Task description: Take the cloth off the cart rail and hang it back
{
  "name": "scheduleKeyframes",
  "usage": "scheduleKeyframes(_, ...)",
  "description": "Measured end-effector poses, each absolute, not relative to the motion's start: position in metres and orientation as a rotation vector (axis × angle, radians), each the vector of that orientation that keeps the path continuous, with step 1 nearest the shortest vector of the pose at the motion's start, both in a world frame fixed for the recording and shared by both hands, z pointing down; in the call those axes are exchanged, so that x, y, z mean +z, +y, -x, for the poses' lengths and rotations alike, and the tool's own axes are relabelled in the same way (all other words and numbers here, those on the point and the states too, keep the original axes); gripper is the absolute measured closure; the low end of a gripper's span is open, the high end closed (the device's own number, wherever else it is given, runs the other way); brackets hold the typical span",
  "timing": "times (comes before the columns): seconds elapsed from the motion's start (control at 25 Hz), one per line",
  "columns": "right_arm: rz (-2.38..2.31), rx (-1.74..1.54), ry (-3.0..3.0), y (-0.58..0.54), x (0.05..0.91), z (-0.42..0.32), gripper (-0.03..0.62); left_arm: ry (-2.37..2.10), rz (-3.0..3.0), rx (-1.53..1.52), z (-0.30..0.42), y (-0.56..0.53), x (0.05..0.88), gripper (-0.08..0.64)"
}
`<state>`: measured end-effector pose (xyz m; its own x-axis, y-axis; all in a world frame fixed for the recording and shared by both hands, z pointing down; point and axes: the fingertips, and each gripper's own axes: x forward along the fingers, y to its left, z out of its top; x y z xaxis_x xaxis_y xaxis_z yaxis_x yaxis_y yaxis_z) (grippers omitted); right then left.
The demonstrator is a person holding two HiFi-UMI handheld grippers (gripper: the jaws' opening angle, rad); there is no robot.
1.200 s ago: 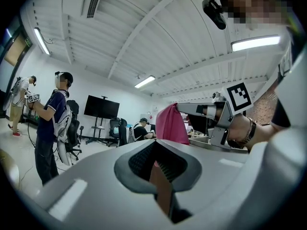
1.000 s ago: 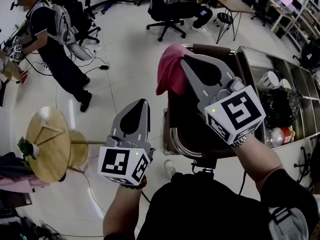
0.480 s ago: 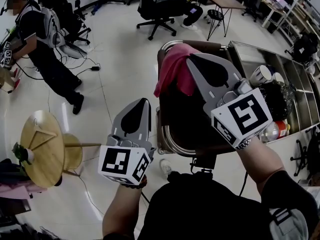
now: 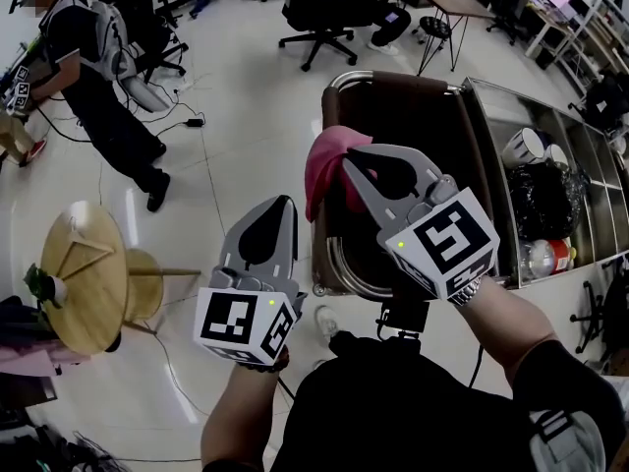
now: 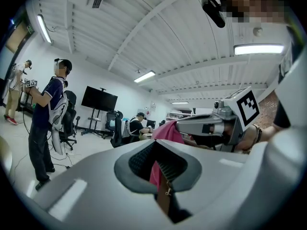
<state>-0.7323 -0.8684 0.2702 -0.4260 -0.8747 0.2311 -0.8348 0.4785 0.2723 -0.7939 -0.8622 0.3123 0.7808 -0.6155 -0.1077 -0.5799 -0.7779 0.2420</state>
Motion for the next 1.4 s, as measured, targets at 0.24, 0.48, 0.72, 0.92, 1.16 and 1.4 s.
scheduleKeyframes(0.24,-1.323,-0.034,-2.352,-0.865,0.316,0.740,0.581,-0.938,-2.770,-0.251,0.793,-0.860,0.318,0.560)
scheduleKeyframes(0.48,-1.262,0.050,-2.388,-0.845,0.329,0.751,0.477,-0.931,-2.780,-0.252,0.794,-0.847,0.321,0.560)
scheduleKeyframes(0.72,-1.330,0.006,-2.422,-0.814,0.304,0.750,0.479,-0.926,-2.805,-0.256,0.796,-0.813,0.309,0.560)
scheduleKeyframes(0.92,-1.395,-0.078,-2.482,-0.744,0.279,0.747,0.514,-0.927,-2.864,-0.269,0.791,-0.745,0.296,0.560)
scheduleKeyframes(1.16,-1.483,-0.169,-2.535,-0.657,0.237,0.757,0.572,-0.920,-2.925,-0.282,0.800,-0.661,0.262,0.560)
scheduleKeyframes(1.4,-1.571,-0.257,-2.567,-0.584,0.196,0.769,0.592,-0.888,-2.963,-0.298,0.808,-0.593,0.232,0.560)
